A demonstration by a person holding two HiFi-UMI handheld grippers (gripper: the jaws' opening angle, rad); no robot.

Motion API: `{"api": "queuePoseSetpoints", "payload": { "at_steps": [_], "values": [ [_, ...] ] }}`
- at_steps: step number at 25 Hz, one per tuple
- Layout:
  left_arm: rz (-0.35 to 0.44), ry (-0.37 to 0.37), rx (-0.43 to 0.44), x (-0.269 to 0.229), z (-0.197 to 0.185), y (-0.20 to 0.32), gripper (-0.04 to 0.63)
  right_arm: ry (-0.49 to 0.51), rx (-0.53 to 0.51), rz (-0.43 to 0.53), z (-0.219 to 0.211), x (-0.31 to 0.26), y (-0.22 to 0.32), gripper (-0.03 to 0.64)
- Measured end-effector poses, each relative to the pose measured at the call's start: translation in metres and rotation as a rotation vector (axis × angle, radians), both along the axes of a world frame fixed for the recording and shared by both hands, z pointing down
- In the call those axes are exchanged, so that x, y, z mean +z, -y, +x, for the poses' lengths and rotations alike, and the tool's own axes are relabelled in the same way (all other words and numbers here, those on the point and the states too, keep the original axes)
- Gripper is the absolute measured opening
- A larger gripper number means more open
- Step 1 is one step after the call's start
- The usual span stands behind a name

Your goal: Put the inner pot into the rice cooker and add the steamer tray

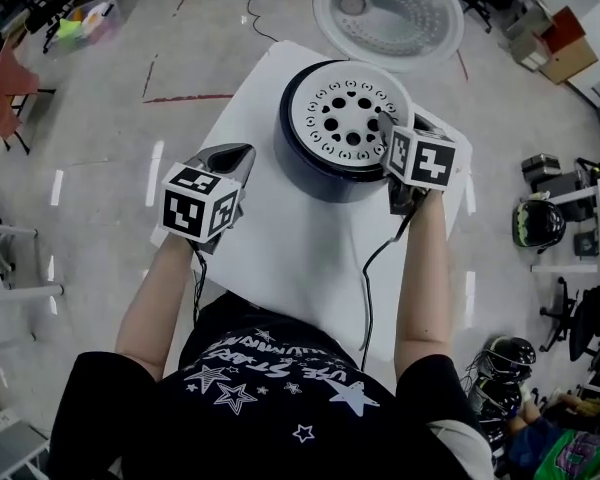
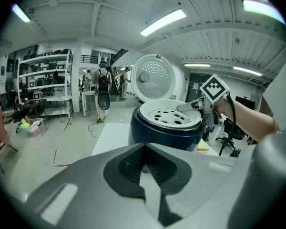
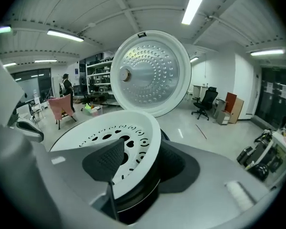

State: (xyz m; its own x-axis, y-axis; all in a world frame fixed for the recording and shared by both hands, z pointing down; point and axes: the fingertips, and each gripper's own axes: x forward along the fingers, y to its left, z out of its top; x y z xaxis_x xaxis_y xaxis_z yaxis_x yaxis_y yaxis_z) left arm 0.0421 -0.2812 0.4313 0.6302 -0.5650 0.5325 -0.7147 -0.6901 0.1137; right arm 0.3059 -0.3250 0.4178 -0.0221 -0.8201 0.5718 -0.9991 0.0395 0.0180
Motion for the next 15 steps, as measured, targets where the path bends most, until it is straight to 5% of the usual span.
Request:
{"api": "queuePoseSetpoints", "payload": {
  "at_steps": [8,15],
  "values": [
    [-0.034,-0.012,0.016,0.018,0.005,-0.022,0.005,0.015,-0.015,0.045,-0.002,-0.001,-0.010,0.319],
    [-0.013,-0.027,-0.032,0.010,-0.029,-0.058,0.005,-0.010,0.020,0.065,-0.005,-0.015,-0.038,0.347]
  ]
}}
